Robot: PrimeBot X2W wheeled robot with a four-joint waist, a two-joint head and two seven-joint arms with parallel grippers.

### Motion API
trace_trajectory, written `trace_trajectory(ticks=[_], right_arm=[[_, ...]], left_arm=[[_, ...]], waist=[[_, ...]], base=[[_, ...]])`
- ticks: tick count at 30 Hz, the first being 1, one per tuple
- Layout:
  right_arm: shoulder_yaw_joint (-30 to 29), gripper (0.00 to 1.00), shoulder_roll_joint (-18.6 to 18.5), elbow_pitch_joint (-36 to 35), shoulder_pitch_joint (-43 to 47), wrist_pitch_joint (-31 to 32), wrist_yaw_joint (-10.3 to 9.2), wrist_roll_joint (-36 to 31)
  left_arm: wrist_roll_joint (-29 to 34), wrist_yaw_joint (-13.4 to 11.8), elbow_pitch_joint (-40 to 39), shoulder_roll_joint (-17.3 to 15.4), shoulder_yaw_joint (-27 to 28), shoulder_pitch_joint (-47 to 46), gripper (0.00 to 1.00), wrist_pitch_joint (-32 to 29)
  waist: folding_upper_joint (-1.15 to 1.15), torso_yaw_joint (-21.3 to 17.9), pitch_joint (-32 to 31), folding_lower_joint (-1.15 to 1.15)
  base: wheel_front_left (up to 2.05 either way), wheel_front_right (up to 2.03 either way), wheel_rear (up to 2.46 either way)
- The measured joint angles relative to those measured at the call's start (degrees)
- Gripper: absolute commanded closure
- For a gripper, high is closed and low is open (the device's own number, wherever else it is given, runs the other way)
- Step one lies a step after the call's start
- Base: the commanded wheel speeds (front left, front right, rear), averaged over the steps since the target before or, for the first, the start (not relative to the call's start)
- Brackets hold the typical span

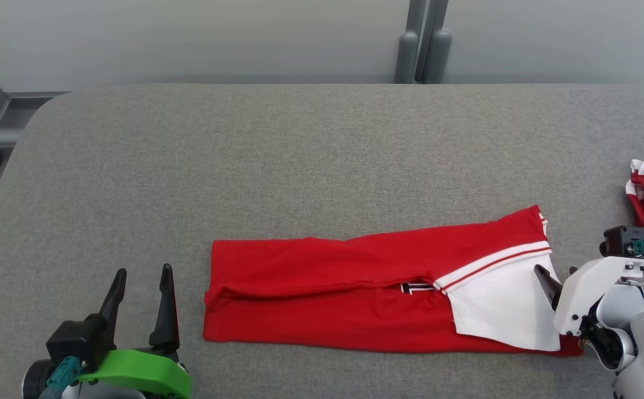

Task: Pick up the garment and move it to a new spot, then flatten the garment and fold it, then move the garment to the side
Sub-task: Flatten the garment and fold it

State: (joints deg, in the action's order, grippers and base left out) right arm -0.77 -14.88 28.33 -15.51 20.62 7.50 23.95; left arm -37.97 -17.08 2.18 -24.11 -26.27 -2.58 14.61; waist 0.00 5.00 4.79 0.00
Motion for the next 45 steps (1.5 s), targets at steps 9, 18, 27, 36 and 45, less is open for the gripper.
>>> trace_trajectory(ticks=[9,18,27,36,45], right_arm=[[3.1,0.00,-1.2,8.5,-4.2,2.5,-0.01,1.3],[9.3,0.00,-3.0,10.0,-5.1,3.7,-0.04,1.8],[11.8,1.00,-3.4,12.7,-6.1,1.8,0.07,-1.1],[8.3,1.00,-3.6,14.5,-7.6,-2.7,0.11,-1.5],[5.6,1.00,-7.4,8.6,-6.8,-1.5,0.05,0.6]], left_arm=[[0.0,0.1,0.2,0.5,0.1,-0.1,0.00,0.1],[0.3,0.3,0.4,0.9,0.1,0.1,0.00,0.2],[0.3,0.4,0.5,0.9,0.2,0.2,0.00,0.2],[0.5,0.2,0.2,0.9,1.0,0.8,0.00,0.2],[0.7,-0.1,-0.3,1.0,1.8,1.7,0.00,0.3]], waist=[[0.00,3.1,0.5,0.00],[0.00,3.9,-0.1,0.00],[0.00,3.5,-0.6,0.00],[0.00,1.3,-1.1,0.00],[0.00,-2.5,-2.1,0.00]], base=[[0.00,0.00,0.00],[0.00,0.00,0.00],[0.00,0.00,0.00],[0.00,0.00,0.00],[0.00,0.00,0.00]])
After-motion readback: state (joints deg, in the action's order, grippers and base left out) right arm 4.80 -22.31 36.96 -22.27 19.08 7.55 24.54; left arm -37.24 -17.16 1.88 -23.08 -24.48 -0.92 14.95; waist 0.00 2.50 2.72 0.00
